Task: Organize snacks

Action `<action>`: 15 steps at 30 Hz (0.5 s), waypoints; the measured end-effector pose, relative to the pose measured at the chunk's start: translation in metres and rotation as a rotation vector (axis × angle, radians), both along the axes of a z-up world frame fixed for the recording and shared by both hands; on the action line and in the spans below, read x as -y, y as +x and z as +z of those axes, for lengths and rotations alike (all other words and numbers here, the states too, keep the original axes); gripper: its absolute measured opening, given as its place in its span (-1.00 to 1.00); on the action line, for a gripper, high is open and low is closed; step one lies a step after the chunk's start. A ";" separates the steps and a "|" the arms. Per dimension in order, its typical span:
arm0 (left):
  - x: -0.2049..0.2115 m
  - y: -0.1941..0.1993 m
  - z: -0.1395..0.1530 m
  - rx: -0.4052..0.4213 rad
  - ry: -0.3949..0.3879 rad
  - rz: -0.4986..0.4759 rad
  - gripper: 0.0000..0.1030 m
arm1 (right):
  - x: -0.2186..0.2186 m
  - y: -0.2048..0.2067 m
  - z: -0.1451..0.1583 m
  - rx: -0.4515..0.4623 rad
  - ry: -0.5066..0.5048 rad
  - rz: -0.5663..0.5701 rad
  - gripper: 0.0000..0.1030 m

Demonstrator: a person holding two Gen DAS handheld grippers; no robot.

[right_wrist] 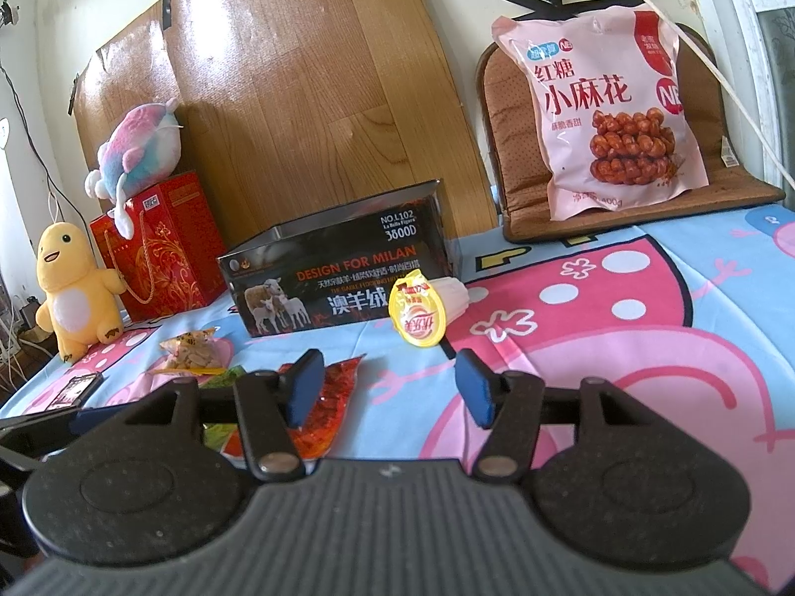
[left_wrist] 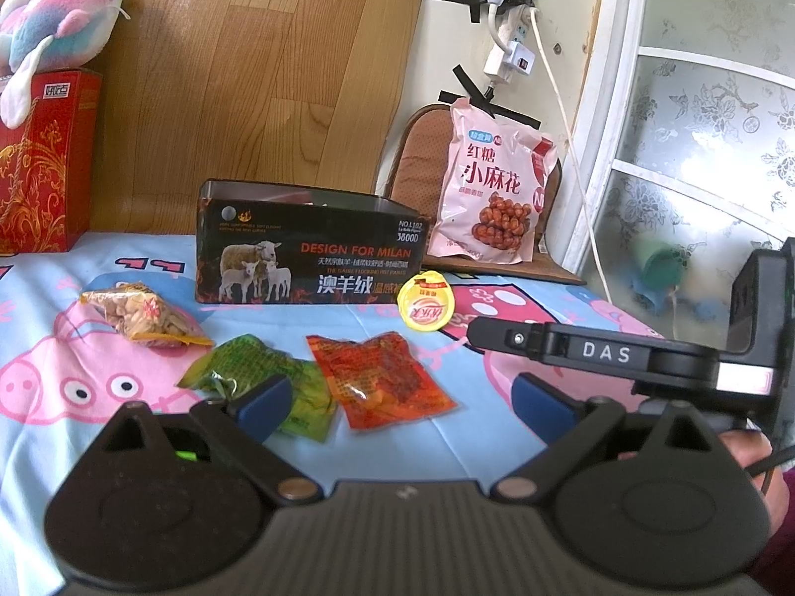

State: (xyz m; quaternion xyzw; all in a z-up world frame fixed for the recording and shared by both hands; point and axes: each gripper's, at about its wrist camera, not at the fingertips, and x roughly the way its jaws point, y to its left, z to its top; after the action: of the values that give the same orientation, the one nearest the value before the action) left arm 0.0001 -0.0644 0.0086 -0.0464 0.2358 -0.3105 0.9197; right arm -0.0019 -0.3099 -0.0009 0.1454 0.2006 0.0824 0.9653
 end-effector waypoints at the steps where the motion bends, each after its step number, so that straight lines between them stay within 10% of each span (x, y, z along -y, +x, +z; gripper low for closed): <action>1: 0.000 -0.001 -0.001 0.000 0.001 0.001 0.91 | 0.000 0.000 0.000 0.000 0.000 0.000 0.20; 15: -0.002 0.002 -0.003 -0.002 0.002 0.012 0.91 | -0.001 0.001 0.000 -0.001 0.002 0.001 0.23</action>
State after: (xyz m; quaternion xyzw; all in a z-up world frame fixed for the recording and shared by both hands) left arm 0.0017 -0.0626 0.0057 -0.0472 0.2367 -0.3049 0.9213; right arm -0.0012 -0.3088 -0.0009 0.1461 0.2011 0.0831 0.9650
